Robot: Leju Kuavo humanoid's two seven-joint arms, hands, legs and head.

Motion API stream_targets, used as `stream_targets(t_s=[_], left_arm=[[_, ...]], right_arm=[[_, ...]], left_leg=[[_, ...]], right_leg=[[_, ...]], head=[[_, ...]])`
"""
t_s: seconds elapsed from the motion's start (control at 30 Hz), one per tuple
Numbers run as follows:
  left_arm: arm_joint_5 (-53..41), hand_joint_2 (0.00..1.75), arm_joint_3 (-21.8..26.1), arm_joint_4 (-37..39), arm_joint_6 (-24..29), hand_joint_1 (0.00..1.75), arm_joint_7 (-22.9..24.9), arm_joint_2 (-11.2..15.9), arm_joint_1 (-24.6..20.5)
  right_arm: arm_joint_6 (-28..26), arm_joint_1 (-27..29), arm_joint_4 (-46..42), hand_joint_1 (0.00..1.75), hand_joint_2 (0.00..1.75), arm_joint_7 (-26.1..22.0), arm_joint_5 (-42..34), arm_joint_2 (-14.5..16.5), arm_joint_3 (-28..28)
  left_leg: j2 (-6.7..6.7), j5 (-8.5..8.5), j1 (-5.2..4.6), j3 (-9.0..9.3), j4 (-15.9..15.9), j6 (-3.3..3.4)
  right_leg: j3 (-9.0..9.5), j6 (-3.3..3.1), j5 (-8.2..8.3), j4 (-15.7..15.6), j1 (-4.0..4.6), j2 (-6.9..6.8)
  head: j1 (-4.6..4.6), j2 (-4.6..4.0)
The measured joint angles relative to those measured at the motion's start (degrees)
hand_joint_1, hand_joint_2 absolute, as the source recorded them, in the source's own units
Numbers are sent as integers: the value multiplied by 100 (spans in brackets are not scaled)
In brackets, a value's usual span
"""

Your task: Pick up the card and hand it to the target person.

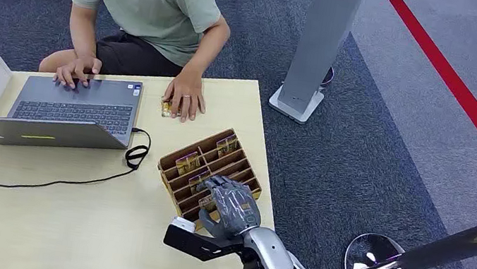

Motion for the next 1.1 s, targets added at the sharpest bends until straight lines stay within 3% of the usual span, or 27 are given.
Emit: stream_targets(t_s=[0.83,0.93,1.1], left_arm=[[-34,0,0,0,21,0,39,-10,-3],[-36,0,0,-1,21,0,39,-12,-3],[-43,0,0,-2,21,0,41,-17,-7]], right_arm=[[4,11,236,76,175,60,-50,4,37],[7,15,242,82,175,65,-50,4,37],[8,26,249,128,175,76,-50,4,35]], left_leg=[[0,0,0,0,0,0],[0,0,0,1,0,0],[0,0,0,1,0,0]], right_leg=[[0,0,0,0,0,0],[-1,0,0,0,0,0],[0,0,0,0,0,0]], head=[[0,0],[1,0],[0,0]])
